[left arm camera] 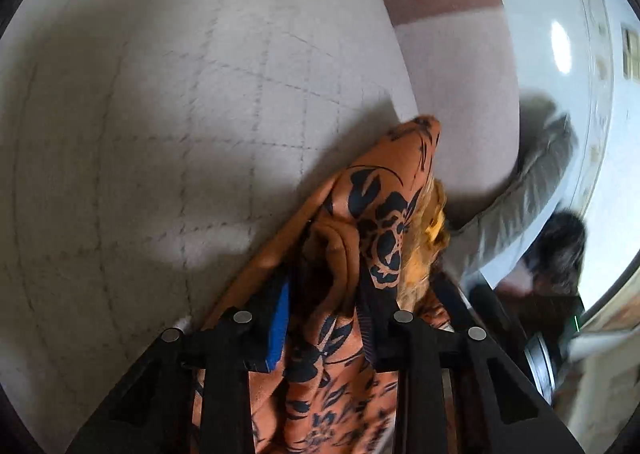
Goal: Fold small clothes
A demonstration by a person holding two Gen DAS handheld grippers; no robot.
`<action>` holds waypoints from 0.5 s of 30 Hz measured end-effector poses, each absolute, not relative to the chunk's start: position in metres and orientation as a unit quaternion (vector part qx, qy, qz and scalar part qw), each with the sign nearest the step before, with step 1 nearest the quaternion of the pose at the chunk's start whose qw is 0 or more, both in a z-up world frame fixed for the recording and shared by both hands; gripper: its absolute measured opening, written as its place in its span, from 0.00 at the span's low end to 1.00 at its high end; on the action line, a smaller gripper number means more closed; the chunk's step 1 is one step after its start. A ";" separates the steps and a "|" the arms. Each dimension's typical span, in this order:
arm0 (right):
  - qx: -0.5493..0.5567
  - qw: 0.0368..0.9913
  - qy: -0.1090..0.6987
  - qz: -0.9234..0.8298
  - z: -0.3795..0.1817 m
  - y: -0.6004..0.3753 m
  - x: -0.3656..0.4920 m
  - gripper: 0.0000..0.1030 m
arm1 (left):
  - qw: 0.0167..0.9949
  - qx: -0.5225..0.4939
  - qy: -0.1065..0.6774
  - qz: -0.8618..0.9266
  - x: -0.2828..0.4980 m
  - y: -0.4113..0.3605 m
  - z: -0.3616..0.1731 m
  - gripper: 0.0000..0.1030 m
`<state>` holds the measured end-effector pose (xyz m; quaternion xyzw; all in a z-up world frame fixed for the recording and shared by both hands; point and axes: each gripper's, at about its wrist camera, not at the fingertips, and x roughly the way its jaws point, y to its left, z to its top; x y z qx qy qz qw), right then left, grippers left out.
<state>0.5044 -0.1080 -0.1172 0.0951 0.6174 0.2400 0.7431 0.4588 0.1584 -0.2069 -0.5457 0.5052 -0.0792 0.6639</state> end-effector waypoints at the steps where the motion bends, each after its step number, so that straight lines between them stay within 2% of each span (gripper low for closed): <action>1: 0.072 0.738 0.629 0.231 -0.132 -0.091 0.520 0.61 | 0.665 -0.544 0.505 -0.084 0.462 0.156 -0.207 0.28; 3: 0.059 0.730 0.649 0.207 -0.156 -0.074 0.545 0.55 | 0.668 -0.543 0.501 -0.084 0.469 0.153 -0.214 0.28; 5: 0.075 0.726 0.661 0.175 -0.173 -0.071 0.560 0.52 | 0.661 -0.556 0.498 -0.080 0.471 0.155 -0.219 0.24; 6: 0.080 0.723 0.666 0.165 -0.180 -0.069 0.564 0.43 | 0.663 -0.558 0.494 -0.076 0.470 0.157 -0.218 0.08; 7: 0.073 0.728 0.663 0.157 -0.181 -0.067 0.563 0.12 | 0.670 -0.552 0.491 -0.074 0.467 0.160 -0.214 0.05; 8: 0.068 0.729 0.664 0.152 -0.179 -0.066 0.562 0.04 | 0.680 -0.550 0.481 -0.066 0.462 0.166 -0.204 0.04; 12: 0.100 0.759 0.629 0.137 -0.143 -0.081 0.555 0.01 | 0.712 -0.541 0.446 -0.046 0.455 0.177 -0.183 0.04; 15: 0.079 0.751 0.642 0.129 -0.158 -0.074 0.556 0.01 | 0.693 -0.529 0.489 -0.039 0.462 0.167 -0.207 0.05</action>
